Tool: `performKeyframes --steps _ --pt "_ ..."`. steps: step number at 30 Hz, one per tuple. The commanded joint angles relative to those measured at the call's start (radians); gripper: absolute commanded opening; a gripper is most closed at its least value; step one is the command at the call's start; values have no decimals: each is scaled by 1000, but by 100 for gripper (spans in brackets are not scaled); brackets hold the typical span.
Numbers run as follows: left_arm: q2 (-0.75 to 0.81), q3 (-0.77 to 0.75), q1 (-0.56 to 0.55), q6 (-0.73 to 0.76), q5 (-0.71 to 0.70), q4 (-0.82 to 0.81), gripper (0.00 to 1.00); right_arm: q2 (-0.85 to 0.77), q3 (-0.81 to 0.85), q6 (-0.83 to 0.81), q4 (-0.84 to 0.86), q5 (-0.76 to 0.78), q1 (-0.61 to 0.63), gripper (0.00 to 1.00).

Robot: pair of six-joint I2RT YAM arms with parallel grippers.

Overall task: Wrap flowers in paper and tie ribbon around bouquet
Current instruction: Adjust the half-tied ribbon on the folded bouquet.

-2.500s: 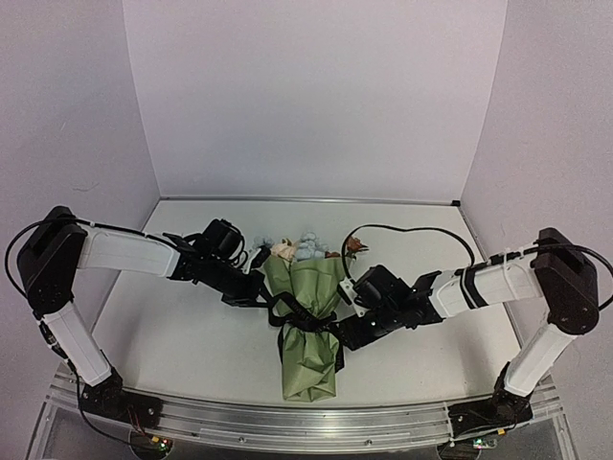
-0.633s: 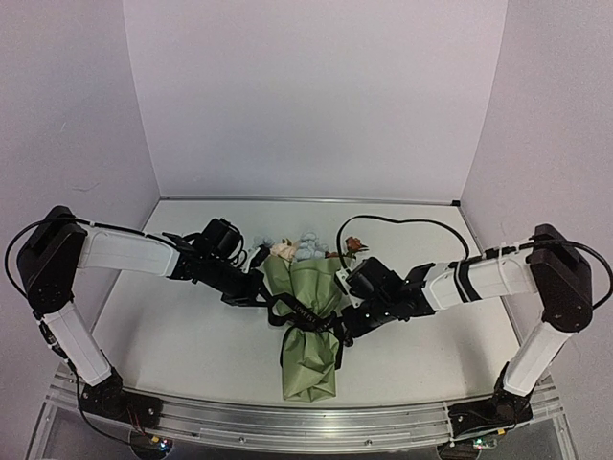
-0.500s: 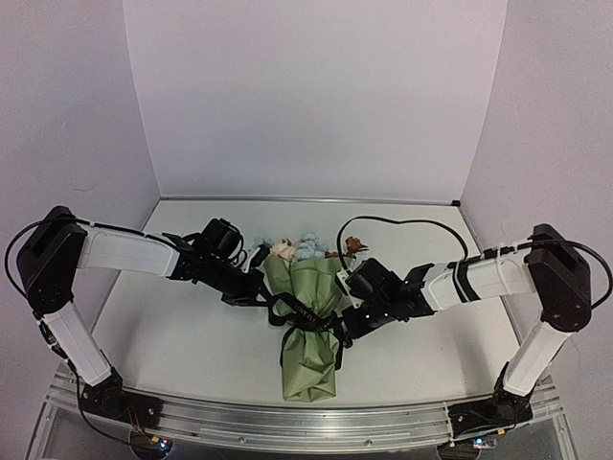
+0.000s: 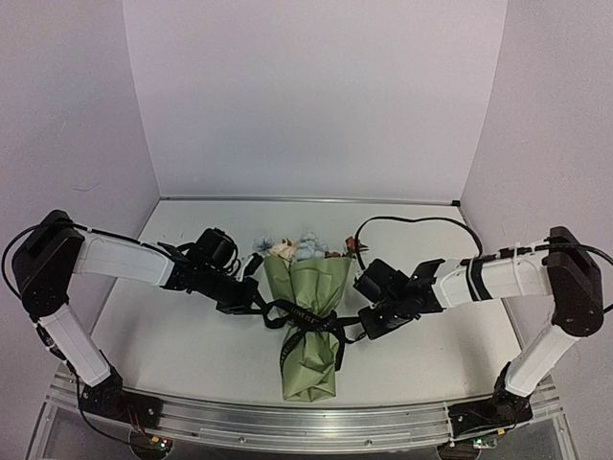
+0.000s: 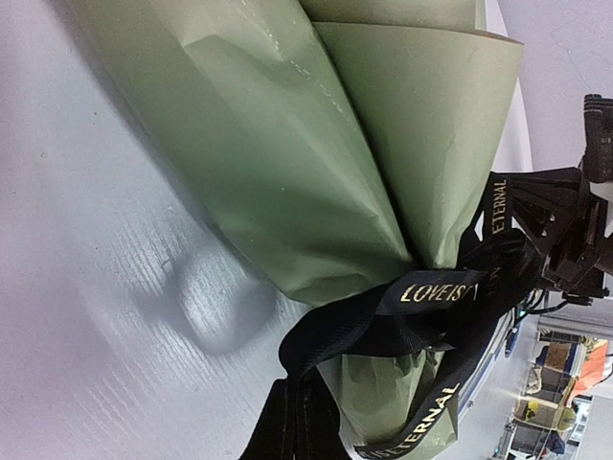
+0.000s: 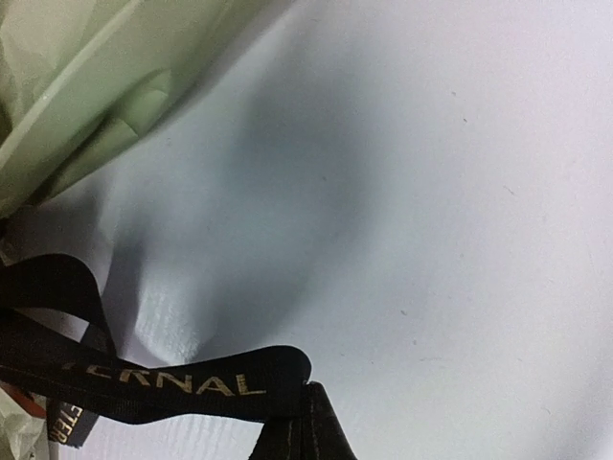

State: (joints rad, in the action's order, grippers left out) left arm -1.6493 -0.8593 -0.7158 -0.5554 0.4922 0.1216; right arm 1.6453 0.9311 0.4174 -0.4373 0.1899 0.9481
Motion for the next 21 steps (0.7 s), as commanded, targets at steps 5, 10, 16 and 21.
performKeyframes --steps 5,10,16,21 --pt "51 26 5 -17 -46 -42 0 -63 9 72 -126 86 8 0" --pt "74 56 6 -31 -74 -48 0 -69 8 82 -154 99 8 0" --pt "87 73 5 -43 -120 -32 0 -73 5 98 -178 107 8 0" --pt "109 79 7 -41 -186 1 0 -60 17 105 -225 115 12 0"
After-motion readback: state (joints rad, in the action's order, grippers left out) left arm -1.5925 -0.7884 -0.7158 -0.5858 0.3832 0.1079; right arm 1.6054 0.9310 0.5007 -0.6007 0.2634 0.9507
